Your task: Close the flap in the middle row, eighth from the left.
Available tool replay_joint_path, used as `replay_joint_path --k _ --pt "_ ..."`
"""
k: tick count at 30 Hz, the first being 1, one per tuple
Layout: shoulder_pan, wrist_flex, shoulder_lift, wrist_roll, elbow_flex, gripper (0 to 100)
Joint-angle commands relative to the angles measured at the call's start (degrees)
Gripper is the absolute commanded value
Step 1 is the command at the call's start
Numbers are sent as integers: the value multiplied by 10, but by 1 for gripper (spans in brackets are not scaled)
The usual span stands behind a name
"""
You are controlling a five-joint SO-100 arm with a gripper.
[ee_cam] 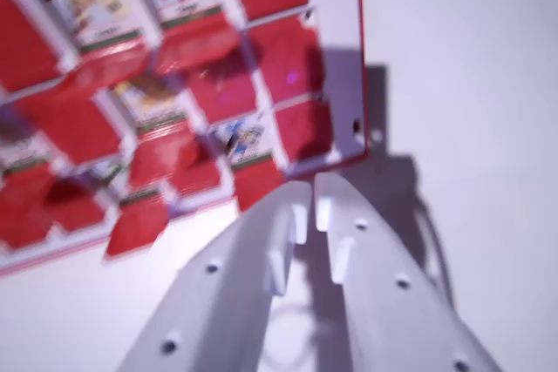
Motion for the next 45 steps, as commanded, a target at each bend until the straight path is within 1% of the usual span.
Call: replay_joint_path --k 1,5,8,14,17,20,23,31,35,37,45 --pt "-24 120 120 0 -59 0" --pt "-54 252 141 15 -120 0" --pt "-78 318 151 20 -161 0" --pt "-121 355 198 25 -185 0" --pt "-147 375 221 22 -193 0" --pt "-172 398 232 29 -200 0" --pt "-188 421 234 39 -212 0" --pt "-188 427 249 41 -219 0" --pt "-195 436 257 15 -239 0" --pt "-196 437 261 8 -243 0" --pt "-181 438 268 16 -230 0"
